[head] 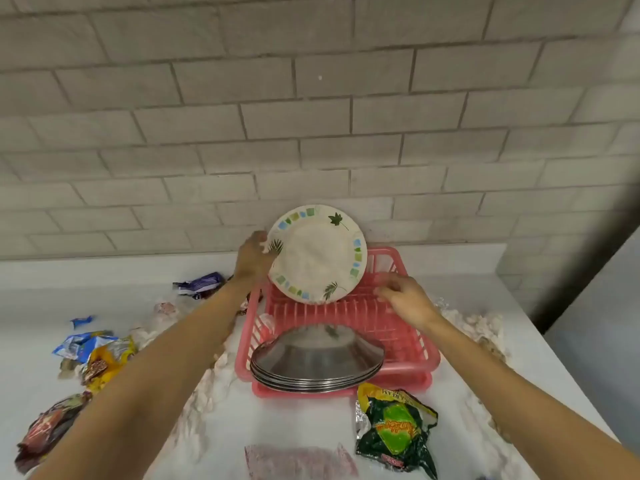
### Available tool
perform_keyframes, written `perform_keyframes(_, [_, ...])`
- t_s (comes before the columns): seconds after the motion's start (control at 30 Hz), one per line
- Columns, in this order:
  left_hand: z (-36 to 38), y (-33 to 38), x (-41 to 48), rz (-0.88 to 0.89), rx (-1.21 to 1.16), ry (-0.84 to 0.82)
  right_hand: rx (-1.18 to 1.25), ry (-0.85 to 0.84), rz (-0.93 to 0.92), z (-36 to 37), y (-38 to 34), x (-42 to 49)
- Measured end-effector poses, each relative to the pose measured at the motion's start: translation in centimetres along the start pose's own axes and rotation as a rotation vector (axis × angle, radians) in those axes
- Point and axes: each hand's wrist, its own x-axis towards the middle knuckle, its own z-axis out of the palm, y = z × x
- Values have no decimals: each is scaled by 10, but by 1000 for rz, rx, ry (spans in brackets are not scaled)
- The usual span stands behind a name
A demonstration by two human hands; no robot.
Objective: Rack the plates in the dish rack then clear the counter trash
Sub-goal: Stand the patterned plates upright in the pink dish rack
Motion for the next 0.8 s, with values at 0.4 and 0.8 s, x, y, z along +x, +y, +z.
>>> perform_keyframes(0.4, [19, 1, 51, 19, 245, -61, 4, 52, 39, 4, 22, 3])
perform_keyframes(0.8, [23, 14, 15, 311, 57, -79, 116, 57, 123, 9, 18, -1])
